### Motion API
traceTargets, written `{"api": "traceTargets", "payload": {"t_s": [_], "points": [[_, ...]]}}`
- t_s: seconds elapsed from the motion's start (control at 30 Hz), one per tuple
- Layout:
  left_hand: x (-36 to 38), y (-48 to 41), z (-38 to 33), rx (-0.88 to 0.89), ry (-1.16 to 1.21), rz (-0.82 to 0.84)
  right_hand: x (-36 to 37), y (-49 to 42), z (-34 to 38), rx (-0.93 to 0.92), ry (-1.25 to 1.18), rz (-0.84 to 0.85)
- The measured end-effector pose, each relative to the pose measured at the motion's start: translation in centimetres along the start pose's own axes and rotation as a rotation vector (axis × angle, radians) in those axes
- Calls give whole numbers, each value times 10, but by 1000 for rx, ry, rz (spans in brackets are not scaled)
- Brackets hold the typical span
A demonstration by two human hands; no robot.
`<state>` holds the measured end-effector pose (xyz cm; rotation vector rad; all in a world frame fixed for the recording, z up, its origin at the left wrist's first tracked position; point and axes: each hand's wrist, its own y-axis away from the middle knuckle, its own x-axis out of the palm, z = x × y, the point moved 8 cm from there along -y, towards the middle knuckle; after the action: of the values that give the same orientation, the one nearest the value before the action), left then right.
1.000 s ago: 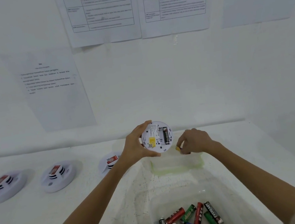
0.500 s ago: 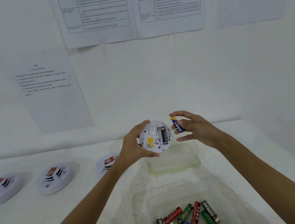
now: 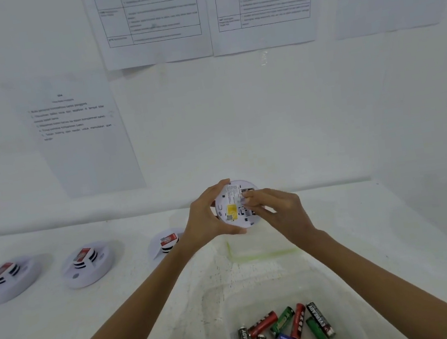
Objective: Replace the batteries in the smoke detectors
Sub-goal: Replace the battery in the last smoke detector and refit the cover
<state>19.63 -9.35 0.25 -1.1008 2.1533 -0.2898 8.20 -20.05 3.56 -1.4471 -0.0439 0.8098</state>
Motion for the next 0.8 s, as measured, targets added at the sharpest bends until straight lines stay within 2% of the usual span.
{"api": "traceTargets", "payload": {"t_s": [0.3, 0.4, 0.5, 0.63, 0.73, 0.8], "points": [[-3, -2, -1, -4, 19, -34, -1, 11, 1, -67, 75, -35], [-5, -3, -1, -8, 22, -41, 4, 15, -3, -35, 64, -2], [3, 0, -6, 25, 1, 19, 5, 13, -13, 45, 124, 3], [6, 1, -1, -1, 30, 8, 13, 13, -30, 197, -8, 175], [4, 1, 5, -34, 39, -5, 24, 21, -29, 180, -18, 310], [4, 1, 7, -43, 36, -3, 26, 24, -27, 147, 28, 319]]}}
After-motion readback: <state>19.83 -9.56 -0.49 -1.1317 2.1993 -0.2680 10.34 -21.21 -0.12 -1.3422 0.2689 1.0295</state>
